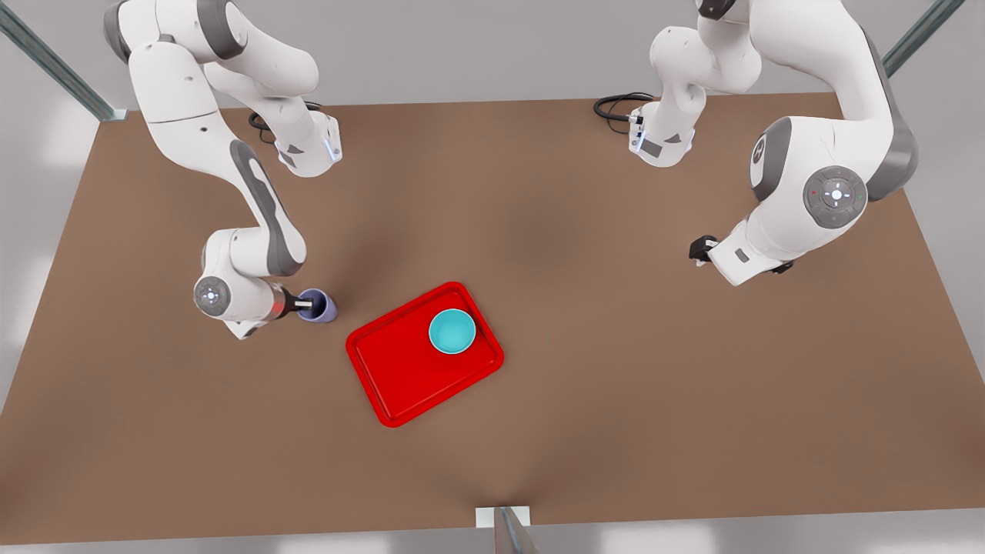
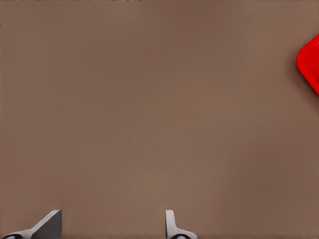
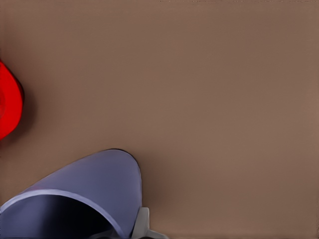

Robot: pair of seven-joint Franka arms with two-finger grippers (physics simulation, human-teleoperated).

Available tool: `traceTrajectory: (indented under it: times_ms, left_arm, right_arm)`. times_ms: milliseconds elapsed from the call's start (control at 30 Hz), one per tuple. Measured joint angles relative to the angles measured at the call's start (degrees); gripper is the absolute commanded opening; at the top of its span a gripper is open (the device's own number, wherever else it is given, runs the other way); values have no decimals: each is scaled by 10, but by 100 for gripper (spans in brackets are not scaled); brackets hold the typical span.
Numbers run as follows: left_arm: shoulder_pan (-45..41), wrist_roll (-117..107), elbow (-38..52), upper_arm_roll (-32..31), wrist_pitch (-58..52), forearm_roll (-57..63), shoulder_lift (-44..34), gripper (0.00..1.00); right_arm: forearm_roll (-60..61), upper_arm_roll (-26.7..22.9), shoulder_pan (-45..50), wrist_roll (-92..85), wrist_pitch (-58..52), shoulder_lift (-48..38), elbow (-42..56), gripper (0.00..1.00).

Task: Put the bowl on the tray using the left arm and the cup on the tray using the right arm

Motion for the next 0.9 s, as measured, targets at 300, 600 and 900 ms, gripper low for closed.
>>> traceTrajectory:
  times_ms: [300, 600, 900]
  left_arm:
    - [0, 0, 4, 0, -1, -1, 7, 100]
    - [0, 0, 15, 0, -7, -1, 10, 100]
    - [0, -1, 15, 0, -7, -2, 17, 100]
  right_arm:
    - [0, 9, 33, 6, -80, 36, 156, 21]
    - [-2, 0, 119, 52, -166, 198, 409, 21]
    - [-11, 20, 134, 50, -134, 256, 454, 21]
